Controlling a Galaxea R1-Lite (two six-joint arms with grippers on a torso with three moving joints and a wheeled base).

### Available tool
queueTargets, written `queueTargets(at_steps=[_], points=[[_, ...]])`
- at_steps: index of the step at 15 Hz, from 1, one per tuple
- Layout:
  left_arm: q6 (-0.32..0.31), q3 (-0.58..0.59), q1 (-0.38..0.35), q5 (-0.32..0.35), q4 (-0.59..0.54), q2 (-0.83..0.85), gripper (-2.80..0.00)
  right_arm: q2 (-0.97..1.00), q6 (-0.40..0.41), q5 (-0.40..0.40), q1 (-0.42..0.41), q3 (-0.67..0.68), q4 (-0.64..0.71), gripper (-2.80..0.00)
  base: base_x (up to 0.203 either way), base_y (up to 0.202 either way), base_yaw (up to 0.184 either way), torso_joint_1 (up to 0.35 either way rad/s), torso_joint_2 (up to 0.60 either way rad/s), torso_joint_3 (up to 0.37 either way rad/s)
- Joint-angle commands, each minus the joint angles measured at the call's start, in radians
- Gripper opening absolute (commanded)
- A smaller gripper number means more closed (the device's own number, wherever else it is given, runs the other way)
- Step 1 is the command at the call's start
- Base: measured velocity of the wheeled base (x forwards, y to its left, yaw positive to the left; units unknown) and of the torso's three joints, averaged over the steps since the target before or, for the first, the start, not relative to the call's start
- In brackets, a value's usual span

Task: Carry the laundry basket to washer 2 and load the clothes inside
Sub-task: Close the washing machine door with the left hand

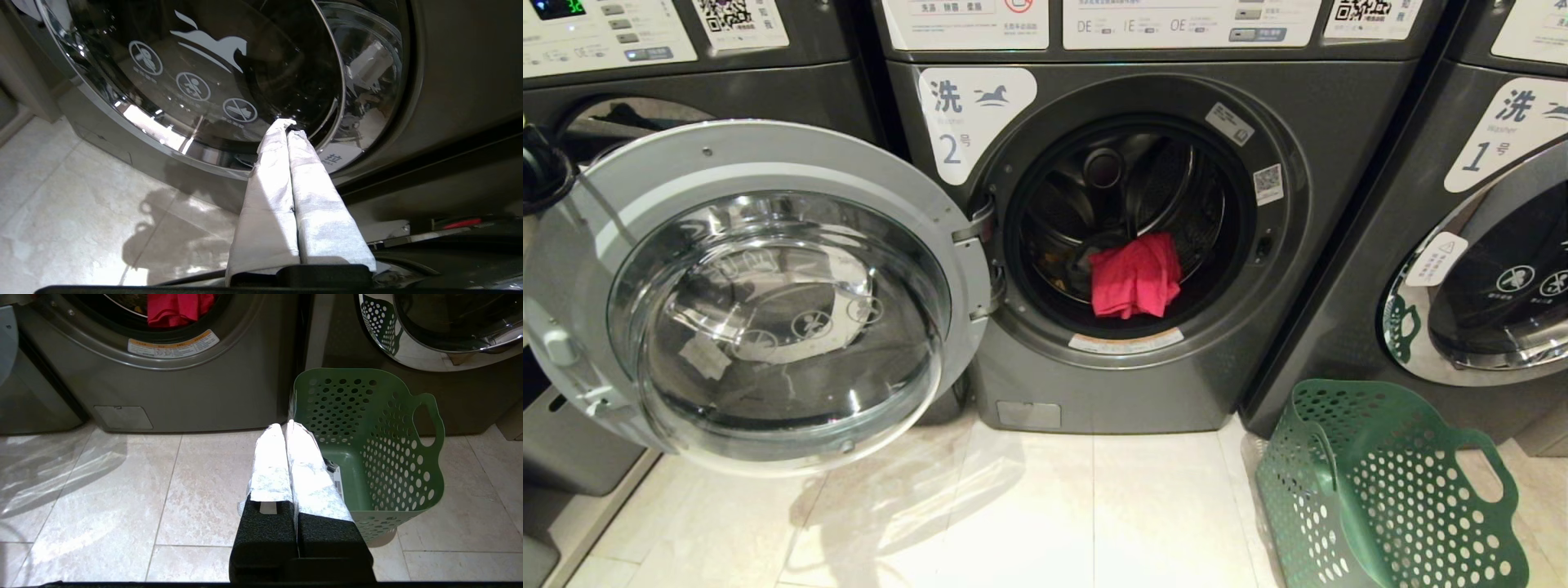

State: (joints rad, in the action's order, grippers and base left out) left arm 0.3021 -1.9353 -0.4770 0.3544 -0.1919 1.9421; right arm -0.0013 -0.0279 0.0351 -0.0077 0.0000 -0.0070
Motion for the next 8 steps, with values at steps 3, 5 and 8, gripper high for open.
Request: queueTargets(at_steps=[3, 5, 8], points=[[0.002, 0.001, 0.006, 0.047, -0.093, -0.036, -2.8, 0.001, 0.0, 0.0, 0.0, 0.0, -0.001, -2.8, 0.0, 0.0, 0.0, 0.0, 0.0, 0.0], [0.0, 0.001, 0.007, 0.089, -0.189, -0.067, -2.8, 0.001, 0.0, 0.0, 0.0, 0.0, -0.001, -2.8, 0.0, 0.0, 0.0, 0.0, 0.0, 0.0], [0.0, 0.002, 0.025, 0.111, -0.334, -0.121, -2.8, 0.001, -0.006, 0.0, 0.0, 0.0, -0.001, -2.8, 0.0, 0.0, 0.0, 0.0, 0.0, 0.0]])
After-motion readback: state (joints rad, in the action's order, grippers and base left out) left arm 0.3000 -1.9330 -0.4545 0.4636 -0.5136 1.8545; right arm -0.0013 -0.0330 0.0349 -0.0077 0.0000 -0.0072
